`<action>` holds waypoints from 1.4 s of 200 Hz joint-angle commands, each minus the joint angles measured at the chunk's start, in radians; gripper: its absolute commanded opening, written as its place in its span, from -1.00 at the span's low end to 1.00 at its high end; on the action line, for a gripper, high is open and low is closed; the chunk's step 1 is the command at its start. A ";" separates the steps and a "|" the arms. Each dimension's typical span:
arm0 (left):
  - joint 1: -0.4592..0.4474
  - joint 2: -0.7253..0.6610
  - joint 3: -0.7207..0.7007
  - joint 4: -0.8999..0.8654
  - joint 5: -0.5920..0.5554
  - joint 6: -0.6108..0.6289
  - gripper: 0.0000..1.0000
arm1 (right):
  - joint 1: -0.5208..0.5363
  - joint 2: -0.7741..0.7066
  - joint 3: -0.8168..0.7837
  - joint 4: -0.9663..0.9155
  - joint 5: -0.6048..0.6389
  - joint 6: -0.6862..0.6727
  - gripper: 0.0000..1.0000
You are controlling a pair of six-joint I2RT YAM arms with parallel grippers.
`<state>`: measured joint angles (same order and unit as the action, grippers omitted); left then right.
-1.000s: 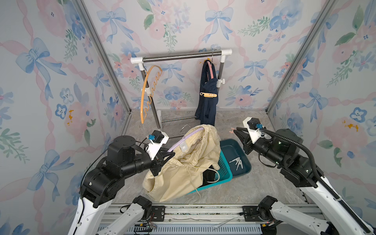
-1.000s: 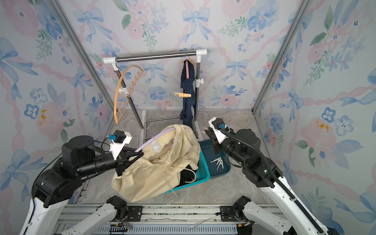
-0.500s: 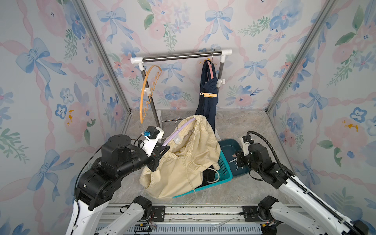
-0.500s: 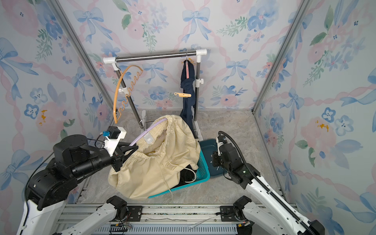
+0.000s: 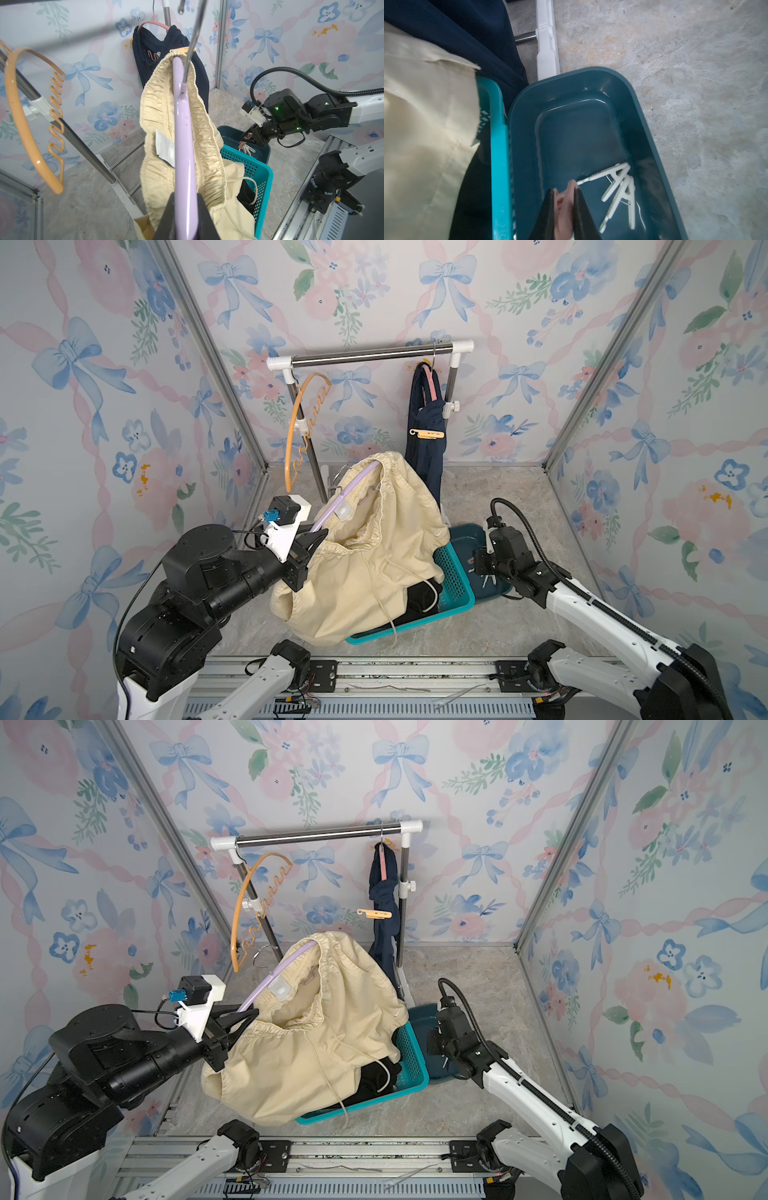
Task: Remove the clothespins securing shorts to the hanger
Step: Place the clothespin in the storage box.
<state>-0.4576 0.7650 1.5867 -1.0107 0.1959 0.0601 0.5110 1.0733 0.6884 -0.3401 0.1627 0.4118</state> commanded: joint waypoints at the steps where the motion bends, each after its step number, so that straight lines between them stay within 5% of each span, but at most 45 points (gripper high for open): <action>1: 0.002 -0.019 0.019 0.069 -0.020 0.025 -1.00 | -0.017 0.028 -0.010 0.036 -0.019 0.021 -0.94; 93: 0.002 0.012 -0.011 0.054 0.052 0.048 -1.00 | -0.068 0.179 0.029 0.057 -0.041 -0.010 -0.52; 158: 0.002 0.053 0.003 0.057 0.109 0.067 -1.00 | -0.074 0.158 0.032 -0.004 -0.046 0.000 0.36; 236: 0.002 0.154 0.026 0.057 0.197 0.072 -1.00 | -0.060 -0.087 0.092 -0.155 -0.081 -0.005 0.43; 280: -0.012 0.194 0.020 0.061 0.237 0.065 -1.00 | 0.061 -0.186 0.175 -0.181 -0.063 -0.007 0.42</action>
<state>-0.4583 0.9524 1.5806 -1.0351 0.3809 0.1120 0.5034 0.9260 0.8005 -0.4759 0.0971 0.4080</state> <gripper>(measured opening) 0.144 0.713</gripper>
